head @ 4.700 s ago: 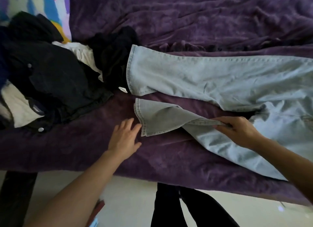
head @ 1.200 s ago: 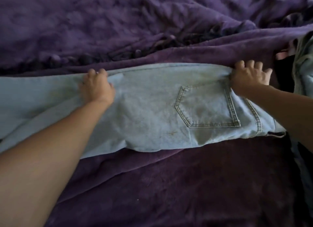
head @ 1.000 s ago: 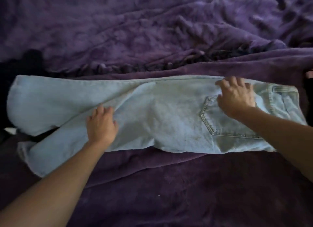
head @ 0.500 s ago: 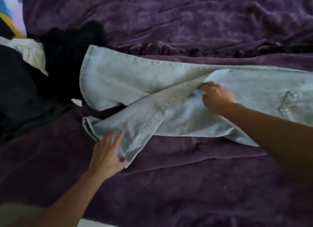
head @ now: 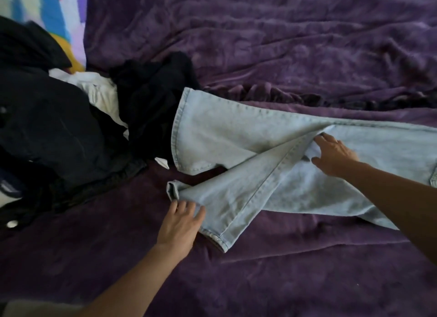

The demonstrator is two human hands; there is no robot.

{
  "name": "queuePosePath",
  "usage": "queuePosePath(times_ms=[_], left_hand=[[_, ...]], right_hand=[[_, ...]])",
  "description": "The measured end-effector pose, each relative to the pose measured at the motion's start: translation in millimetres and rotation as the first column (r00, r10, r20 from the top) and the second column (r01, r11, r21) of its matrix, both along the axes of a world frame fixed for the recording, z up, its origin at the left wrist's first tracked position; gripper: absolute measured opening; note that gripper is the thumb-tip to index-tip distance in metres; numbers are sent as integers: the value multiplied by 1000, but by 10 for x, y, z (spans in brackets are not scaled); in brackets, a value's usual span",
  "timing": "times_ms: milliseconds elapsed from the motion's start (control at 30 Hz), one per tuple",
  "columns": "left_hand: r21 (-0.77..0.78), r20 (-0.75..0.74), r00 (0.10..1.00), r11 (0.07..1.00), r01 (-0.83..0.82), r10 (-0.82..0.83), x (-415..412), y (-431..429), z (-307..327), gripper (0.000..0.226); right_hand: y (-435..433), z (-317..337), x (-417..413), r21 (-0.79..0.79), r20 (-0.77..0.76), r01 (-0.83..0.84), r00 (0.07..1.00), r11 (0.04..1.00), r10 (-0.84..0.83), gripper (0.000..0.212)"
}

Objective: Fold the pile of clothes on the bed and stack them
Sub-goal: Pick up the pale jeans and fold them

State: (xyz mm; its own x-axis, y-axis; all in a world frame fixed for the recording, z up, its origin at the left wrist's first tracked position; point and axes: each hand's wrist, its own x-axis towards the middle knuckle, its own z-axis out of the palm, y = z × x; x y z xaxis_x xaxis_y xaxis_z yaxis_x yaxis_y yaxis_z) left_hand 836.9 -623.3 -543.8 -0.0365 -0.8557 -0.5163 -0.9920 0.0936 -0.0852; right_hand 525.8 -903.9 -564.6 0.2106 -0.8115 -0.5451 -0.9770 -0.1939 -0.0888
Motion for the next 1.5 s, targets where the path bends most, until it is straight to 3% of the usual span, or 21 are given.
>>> queuePosePath(times_ms=[67,133,200,233,300,367,467,500,533,567,633,733,767,800,833,933,1033,1200,1300,1400,1500], left_hand=[[-55,32,999,998,35,-33,6,-91,-3,48],[-177,-41,997,983,52,-60,59,-246,54,25],[-362,-250,968,926,-107,14,201,-439,164,10],[-412,-406,908,865,-287,107,307,-566,247,6],[-303,-731,618,674,-673,288,557,-869,468,11],[-90,-871,290,453,-887,396,793,-1190,596,21],[280,-819,-221,33,-959,530,959,-1581,594,33],[340,-774,-313,-55,-939,551,976,-1649,570,36],[355,-749,-335,-80,-931,571,978,-1682,553,43],[325,-756,-295,-56,-944,584,976,-1683,532,52],[202,-807,-118,83,-976,579,924,-1616,503,58],[-51,-719,342,445,-894,605,808,-1464,414,41],[-106,-660,449,517,-849,602,785,-1442,370,43],[-133,-631,483,529,-838,607,772,-1442,324,50],[-124,-639,445,487,-864,627,770,-1454,289,57],[118,-729,102,272,-955,676,777,-1517,279,56],[324,-742,-51,290,-900,669,763,-1520,269,29],[458,-756,-156,343,-820,635,748,-1606,486,14],[403,-820,-93,454,-794,565,634,-1676,830,14],[312,-888,4,611,-728,459,272,-1829,1226,19],[158,-872,287,782,-603,398,-408,-2051,1439,34]], right_hand=[[8,-30,-5,8,1,-6,1000,1000,6,65],[-11,-46,-17,17,-11,-12,1000,1000,12,67],[-37,-52,-48,14,-19,-22,1000,1000,22,70],[-49,-59,-62,9,-18,-28,999,1000,28,71],[-63,-55,-63,6,-9,-12,1000,1000,12,74],[-64,-47,-14,-12,31,43,999,999,-42,75],[-64,-19,128,-70,98,113,990,991,-106,79],[-64,-17,185,-107,101,105,990,989,-95,82],[-64,-17,249,-153,102,76,993,985,-61,84],[-71,-21,319,-194,111,38,994,980,-16,83],[-111,-50,445,-219,137,0,990,976,31,78],[-199,-110,582,-169,133,56,991,984,-33,68],[-233,-110,621,-161,139,91,988,983,-69,67],[-249,-99,659,-170,151,123,984,978,-98,67],[-234,-79,693,-203,171,134,980,970,-99,67],[-1,-65,804,-324,252,0,964,946,86,61],[374,-163,926,-163,166,-186,963,969,213,64],[430,-340,1009,-31,5,-224,975,974,224,68],[339,-210,937,24,104,-223,970,975,219,70],[312,-31,666,41,274,-12,962,999,1,62],[421,106,144,-10,363,239,906,971,-219,56]])
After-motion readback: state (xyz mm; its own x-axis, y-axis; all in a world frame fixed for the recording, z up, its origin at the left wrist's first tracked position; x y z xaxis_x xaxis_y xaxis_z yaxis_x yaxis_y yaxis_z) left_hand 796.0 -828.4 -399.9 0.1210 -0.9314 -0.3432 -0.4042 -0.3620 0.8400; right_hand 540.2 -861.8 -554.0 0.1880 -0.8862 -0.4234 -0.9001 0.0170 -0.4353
